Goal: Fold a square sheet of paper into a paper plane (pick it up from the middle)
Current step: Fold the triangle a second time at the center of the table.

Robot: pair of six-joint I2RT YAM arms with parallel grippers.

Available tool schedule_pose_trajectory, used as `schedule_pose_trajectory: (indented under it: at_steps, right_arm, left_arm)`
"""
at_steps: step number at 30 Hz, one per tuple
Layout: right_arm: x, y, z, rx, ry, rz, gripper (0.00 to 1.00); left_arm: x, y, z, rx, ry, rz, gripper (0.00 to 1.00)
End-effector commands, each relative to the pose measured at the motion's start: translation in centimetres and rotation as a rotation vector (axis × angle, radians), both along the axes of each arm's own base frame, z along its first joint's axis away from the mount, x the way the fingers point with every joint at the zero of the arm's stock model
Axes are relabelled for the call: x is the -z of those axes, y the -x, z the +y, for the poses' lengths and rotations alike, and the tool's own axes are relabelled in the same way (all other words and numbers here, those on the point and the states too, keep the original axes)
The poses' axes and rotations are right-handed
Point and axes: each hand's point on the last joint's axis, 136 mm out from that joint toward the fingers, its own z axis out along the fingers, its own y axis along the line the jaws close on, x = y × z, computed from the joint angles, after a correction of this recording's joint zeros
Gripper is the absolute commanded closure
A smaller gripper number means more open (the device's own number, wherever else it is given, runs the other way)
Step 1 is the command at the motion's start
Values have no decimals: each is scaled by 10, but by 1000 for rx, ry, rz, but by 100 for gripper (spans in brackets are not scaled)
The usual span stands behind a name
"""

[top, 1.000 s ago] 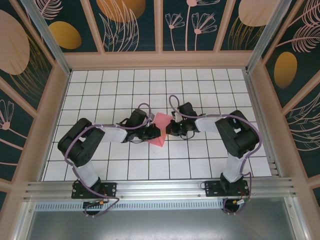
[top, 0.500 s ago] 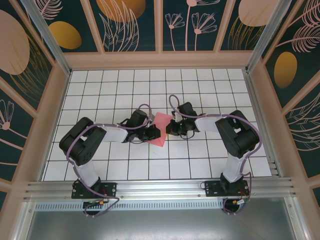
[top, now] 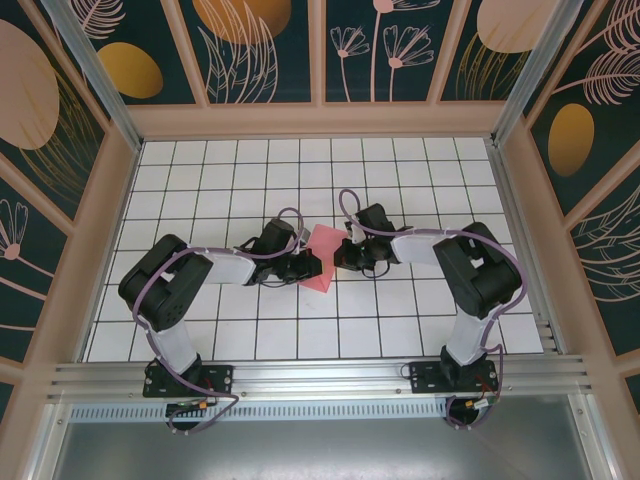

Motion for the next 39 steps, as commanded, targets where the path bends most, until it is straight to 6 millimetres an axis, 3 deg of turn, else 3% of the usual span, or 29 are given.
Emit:
schedule_pose_trajectory:
  at_steps: [1, 22, 39]
  right_arm:
    - [-7, 1, -7, 4, 17, -23, 100]
    - [1, -1, -5, -4, 26, -10, 100]
    - [6, 0, -7, 0, 42, 4, 100]
  left_arm:
    - [-6, -2, -9, 19, 34, -11, 90]
    - [-8, -6, -13, 25, 40, -15, 89]
    - [7, -5, -7, 4, -8, 16, 90]
